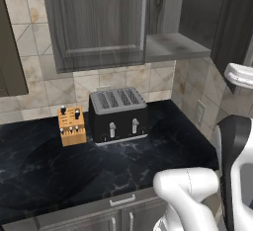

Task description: Open the cabinet. Pick the spray and place it next to the sink. Then close the cabinet.

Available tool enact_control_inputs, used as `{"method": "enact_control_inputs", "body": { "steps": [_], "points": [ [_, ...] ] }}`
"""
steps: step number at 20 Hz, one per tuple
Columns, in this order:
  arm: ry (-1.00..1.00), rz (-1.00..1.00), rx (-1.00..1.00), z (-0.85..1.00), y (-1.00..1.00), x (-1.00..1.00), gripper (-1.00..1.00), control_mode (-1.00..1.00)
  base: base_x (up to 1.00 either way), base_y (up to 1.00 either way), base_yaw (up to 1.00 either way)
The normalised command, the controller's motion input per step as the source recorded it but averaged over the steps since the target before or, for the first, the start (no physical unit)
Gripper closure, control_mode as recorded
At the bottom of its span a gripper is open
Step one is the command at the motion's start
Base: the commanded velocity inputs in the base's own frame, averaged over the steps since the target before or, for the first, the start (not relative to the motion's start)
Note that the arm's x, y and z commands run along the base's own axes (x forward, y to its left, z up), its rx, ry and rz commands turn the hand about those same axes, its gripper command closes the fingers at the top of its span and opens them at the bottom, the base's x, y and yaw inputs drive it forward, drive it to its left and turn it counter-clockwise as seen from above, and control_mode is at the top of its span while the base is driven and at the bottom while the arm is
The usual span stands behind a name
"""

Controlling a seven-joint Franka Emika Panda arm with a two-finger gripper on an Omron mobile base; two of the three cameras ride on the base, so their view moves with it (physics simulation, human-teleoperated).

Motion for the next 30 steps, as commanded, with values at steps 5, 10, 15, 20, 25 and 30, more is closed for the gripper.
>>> {"method": "enact_control_inputs", "body": {
  "steps": [5, 10, 15, 20, 25, 30],
  "points": [
    [0.0, 0.01, 0.0, 0.0, -0.09, 0.07, -1.0, -1.0, 0.0, 0.0, 0.0],
    [0.0, 0.07, 0.0, 0.0, -0.04, 0.39, -1.0, -1.0, 0.0, 0.0, 0.0],
    [0.0, 0.03, 0.0, 0.0, -0.29, 0.25, -1.0, -1.0, 0.0, 0.0, 0.0],
    [0.0, 0.03, 0.0, 0.0, -0.17, 0.25, -1.0, -1.0, 0.0, 0.0, 0.0],
    [0.0, 0.0, 0.0, 0.0, 0.0, 0.32, -1.0, -1.0, 0.0, 0.0, 0.0],
    [0.01, 0.0, 0.0, 0.0, 0.0, 0.53, -1.0, -1.0, 0.0, 0.0, 0.0]
  ]
}}
